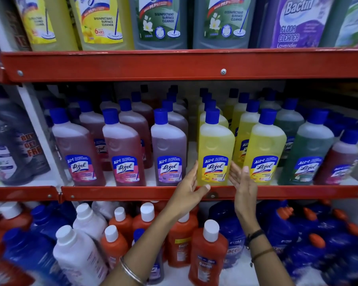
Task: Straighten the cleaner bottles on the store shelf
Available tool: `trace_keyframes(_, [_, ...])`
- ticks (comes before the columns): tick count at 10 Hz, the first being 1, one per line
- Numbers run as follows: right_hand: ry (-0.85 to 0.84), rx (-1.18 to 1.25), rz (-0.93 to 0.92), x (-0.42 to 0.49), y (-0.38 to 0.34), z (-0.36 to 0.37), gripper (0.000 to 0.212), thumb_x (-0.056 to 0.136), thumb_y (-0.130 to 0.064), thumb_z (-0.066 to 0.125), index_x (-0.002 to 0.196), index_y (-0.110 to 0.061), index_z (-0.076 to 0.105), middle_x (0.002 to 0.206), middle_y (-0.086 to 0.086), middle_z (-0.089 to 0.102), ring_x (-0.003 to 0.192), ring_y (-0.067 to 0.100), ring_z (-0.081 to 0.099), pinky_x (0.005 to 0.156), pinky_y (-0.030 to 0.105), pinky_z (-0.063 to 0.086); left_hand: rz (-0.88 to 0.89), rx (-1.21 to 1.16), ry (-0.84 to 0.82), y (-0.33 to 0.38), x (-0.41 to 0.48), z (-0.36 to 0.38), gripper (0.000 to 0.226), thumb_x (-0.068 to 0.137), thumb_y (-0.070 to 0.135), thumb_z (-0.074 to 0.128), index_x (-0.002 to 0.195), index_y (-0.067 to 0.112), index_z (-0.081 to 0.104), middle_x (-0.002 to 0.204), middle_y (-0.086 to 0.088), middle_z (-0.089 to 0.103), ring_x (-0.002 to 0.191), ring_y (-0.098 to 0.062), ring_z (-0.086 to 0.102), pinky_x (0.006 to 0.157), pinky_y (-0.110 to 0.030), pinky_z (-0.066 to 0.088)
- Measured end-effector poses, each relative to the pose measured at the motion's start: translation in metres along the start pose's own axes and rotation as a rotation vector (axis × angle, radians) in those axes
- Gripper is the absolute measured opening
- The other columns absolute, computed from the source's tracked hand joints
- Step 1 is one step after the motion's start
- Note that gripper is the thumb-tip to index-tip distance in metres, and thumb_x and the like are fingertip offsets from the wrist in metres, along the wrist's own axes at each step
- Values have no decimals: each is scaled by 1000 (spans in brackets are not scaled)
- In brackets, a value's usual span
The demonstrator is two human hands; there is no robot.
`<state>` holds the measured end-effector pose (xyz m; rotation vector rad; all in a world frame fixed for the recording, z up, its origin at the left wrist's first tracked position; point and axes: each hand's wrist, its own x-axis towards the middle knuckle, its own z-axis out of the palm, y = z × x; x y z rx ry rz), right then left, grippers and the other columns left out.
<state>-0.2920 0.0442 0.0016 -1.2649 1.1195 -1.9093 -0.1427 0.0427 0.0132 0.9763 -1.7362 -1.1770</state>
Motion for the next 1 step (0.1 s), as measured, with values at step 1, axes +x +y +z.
trace_keyframes(1, [40,46,-21,-10,7,-7,57,88,-62,32,116,-21,60,114,-2,66,106,5,64,87,16,51,154,138,182,3,-9,-2,59,89,20,57,134,44,27,133,24,43,131,1,41,107,-29,42])
